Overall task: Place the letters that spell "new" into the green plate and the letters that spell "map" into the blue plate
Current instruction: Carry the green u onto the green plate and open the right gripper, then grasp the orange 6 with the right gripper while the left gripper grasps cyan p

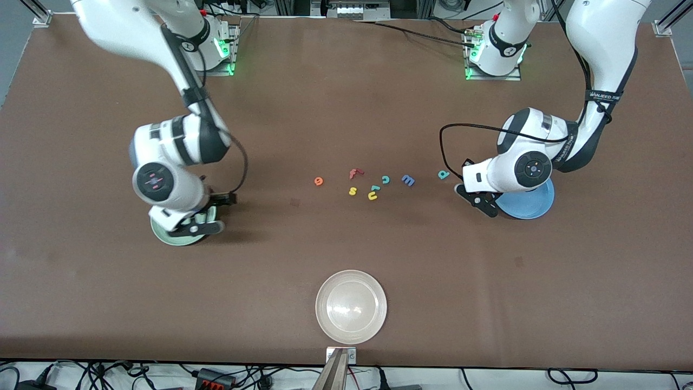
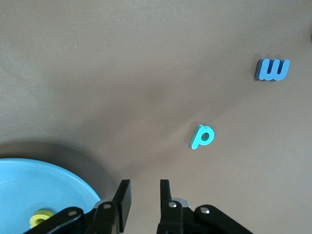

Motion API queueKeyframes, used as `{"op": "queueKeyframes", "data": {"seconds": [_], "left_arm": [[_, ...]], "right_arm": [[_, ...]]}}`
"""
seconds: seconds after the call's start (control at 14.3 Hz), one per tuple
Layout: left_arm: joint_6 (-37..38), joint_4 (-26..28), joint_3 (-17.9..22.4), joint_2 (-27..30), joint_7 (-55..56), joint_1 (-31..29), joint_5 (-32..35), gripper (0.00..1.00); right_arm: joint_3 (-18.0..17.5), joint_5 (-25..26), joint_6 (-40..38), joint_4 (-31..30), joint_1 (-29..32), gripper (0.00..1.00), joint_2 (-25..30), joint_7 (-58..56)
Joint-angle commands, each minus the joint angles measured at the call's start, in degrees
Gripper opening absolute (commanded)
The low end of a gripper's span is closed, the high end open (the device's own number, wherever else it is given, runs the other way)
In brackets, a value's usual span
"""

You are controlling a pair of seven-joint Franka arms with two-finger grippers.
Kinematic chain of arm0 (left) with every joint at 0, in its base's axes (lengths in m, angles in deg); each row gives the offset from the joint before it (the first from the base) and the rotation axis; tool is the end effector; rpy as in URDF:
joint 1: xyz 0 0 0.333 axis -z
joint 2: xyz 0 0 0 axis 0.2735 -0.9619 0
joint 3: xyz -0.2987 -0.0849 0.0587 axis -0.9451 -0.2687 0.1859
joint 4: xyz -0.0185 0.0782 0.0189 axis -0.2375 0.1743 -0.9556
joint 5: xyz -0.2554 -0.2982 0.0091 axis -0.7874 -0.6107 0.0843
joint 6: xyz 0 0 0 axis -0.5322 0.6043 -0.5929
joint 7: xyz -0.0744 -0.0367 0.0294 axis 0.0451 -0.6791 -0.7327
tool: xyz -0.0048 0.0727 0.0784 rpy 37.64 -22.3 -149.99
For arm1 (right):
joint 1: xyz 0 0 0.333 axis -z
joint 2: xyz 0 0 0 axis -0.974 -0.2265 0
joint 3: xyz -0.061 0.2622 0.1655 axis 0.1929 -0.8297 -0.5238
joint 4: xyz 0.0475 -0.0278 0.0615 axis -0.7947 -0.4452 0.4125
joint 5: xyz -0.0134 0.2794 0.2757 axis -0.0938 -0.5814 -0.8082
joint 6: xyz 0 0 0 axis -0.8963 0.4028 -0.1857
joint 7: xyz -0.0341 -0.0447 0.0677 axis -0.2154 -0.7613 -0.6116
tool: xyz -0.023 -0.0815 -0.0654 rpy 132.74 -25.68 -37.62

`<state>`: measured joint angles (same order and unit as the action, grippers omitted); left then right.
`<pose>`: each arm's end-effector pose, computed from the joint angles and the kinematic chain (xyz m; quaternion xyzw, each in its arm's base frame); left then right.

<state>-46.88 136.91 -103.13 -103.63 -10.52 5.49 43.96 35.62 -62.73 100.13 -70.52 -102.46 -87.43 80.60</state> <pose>0.5504 -0.1489 0.2452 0.9415 -0.2974 -0.1523 0.0447 0.6130 0.2168 0.2856 0.9927 0.0805 -0.0752 0.0500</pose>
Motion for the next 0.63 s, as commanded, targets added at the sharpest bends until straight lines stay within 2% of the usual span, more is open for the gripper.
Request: {"op": "queueKeyframes", "data": {"seconds": [0.0, 0.14, 0.28, 0.42, 0.49, 0.56], "left_arm": [[0.9, -0.5, -0.6, 0.2, -0.5, -0.4, 1.7, 0.32], [0.6, -0.5, -0.5, 0.0, -0.5, -0.5, 1.7, 0.32], [-0.1, -0.6, -0.5, -0.4, 0.1, -0.4, 1.7, 0.38], [-3.2, -0.4, -0.7, -1.8, 1.1, 0.4, 1.7, 0.49], [-5.0, -0.1, -0.8, -2.9, 2.3, 0.4, 1.7, 0.60], [-7.6, 0.6, -0.8, -3.6, 2.7, 0.6, 1.7, 0.63]], "right_arm": [[0.3, -0.2, 4.1, -1.0, -8.4, 1.00, -2.6, 4.7], [0.3, -0.2, 8.3, -1.0, -13.7, 1.00, -4.5, 5.9], [0.2, -1.1, 11.2, -0.7, -16.5, 1.00, -5.4, 11.7], [0.3, -1.6, 12.8, -0.6, -18.8, 1.00, -6.9, 15.0], [0.2, -1.8, 12.9, -0.4, -19.7, 1.00, -7.7, 15.8], [0.2, -2.0, 12.8, -0.4, -20.1, 0.96, -7.8, 16.0]]}}
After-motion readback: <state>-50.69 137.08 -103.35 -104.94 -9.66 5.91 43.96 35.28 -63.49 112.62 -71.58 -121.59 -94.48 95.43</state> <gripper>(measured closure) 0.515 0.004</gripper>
